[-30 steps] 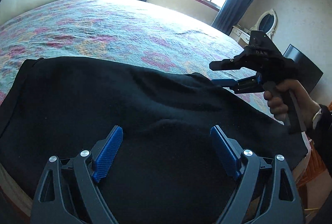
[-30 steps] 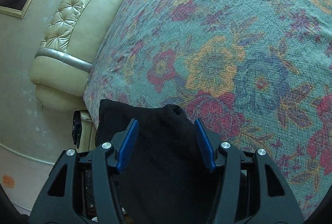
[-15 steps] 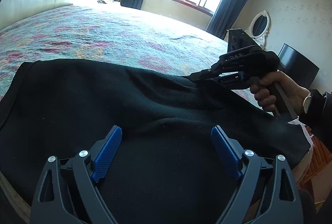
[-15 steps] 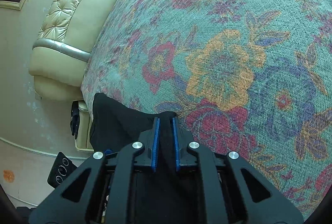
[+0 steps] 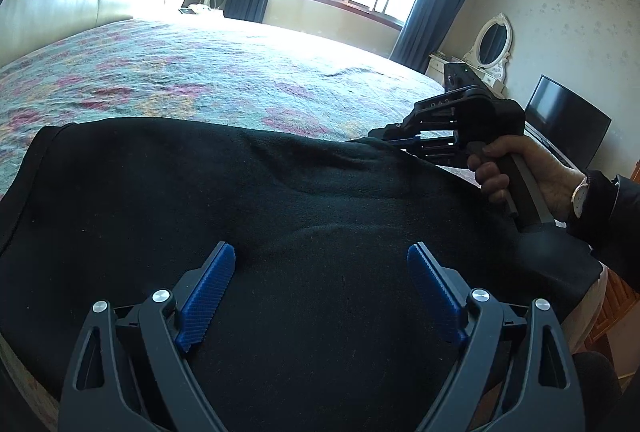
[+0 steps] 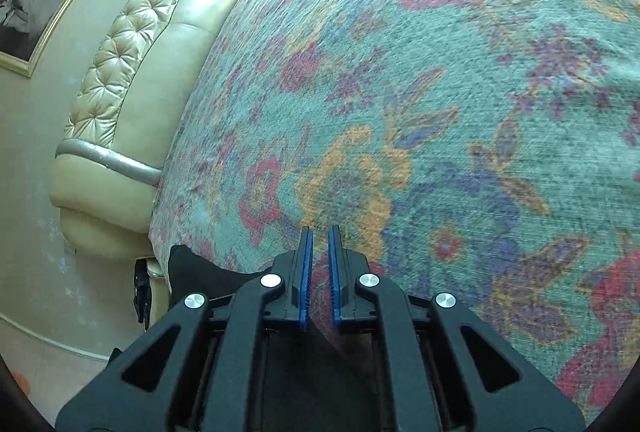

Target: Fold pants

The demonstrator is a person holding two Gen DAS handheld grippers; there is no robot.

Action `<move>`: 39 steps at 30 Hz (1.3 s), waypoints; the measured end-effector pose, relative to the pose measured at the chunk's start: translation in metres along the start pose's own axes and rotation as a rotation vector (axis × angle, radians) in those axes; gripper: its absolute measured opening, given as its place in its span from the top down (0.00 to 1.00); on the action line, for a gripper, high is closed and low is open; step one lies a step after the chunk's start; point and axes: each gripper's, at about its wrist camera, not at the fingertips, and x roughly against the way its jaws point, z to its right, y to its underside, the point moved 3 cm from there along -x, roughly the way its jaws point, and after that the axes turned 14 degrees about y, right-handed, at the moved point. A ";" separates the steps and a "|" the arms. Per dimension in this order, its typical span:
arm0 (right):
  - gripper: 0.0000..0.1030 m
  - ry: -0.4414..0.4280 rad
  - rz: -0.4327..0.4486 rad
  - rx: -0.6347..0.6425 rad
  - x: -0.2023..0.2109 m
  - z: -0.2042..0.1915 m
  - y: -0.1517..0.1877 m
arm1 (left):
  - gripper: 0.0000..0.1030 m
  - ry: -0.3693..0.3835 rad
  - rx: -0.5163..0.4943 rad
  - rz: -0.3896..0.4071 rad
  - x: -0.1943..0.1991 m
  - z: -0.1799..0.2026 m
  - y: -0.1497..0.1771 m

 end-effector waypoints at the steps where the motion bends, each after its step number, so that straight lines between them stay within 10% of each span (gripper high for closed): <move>1: 0.69 0.000 0.026 -0.002 0.013 0.004 0.003 | 0.16 0.002 0.003 -0.001 0.000 0.000 0.000; 7: 0.44 -0.010 0.164 -0.031 0.112 0.048 0.062 | 0.16 0.003 0.037 -0.026 -0.002 -0.003 -0.004; 20: 0.32 0.450 0.482 -0.453 0.350 0.290 0.249 | 0.15 -0.125 0.061 -0.203 -0.019 0.005 -0.020; 23: 0.31 0.489 0.491 -0.520 0.372 0.323 0.276 | 0.15 -0.240 0.083 -0.224 -0.017 0.008 -0.025; 29: 0.31 0.394 0.558 -0.590 0.393 0.362 0.300 | 0.15 -0.288 0.156 -0.232 -0.001 0.011 -0.027; 39: 0.25 0.485 0.584 -0.700 0.409 0.403 0.330 | 0.15 -0.361 0.096 -0.253 0.013 0.018 -0.020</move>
